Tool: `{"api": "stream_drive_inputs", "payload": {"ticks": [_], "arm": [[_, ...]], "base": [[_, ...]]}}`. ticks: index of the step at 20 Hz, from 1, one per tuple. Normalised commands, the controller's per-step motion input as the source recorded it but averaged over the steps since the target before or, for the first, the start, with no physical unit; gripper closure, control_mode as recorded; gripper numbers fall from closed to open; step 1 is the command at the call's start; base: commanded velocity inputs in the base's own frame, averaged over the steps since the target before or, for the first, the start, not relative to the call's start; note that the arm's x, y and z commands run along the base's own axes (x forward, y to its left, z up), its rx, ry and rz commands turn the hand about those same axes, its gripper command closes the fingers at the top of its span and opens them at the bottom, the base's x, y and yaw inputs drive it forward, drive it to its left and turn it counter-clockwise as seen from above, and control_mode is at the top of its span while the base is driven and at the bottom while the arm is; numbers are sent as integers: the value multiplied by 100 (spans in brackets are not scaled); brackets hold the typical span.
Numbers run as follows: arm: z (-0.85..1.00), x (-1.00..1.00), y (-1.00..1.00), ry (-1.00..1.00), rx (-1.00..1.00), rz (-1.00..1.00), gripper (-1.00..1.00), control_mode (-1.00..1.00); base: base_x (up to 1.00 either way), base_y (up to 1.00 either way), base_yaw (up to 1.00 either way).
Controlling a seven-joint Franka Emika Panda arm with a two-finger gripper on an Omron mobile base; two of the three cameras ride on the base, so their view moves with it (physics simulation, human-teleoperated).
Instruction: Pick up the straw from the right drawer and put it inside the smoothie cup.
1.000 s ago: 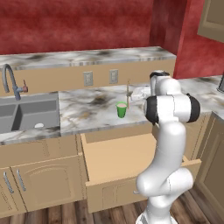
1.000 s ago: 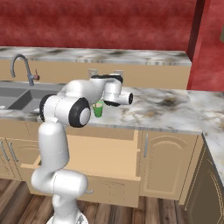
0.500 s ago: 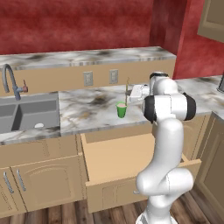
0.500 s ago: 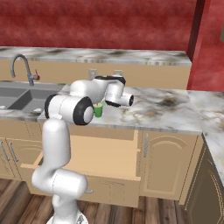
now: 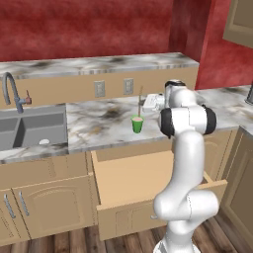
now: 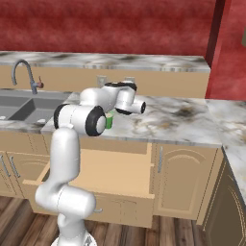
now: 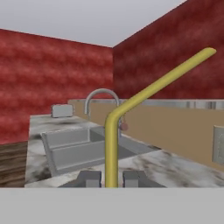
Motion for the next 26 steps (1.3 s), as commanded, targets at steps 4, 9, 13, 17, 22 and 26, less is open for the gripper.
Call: {"api": "stream_drive_inputs", "payload": {"ticks": [4, 9, 13, 17, 22, 26], "arm": [[-9, 26, 0, 0, 0, 0, 100, -100], [-24, 17, 0, 0, 0, 0, 100, -100], [-30, 10, 0, 0, 0, 0, 100, -100], [-18, 11, 0, 0, 0, 0, 100, -100], [-2, 20, 0, 0, 0, 0, 100, -100], [0, 6, 0, 0, 0, 0, 100, -100]], "base": [[0, 0, 0], [0, 0, 0], [0, 0, 0], [0, 0, 0], [0, 0, 0], [0, 0, 0]]}}
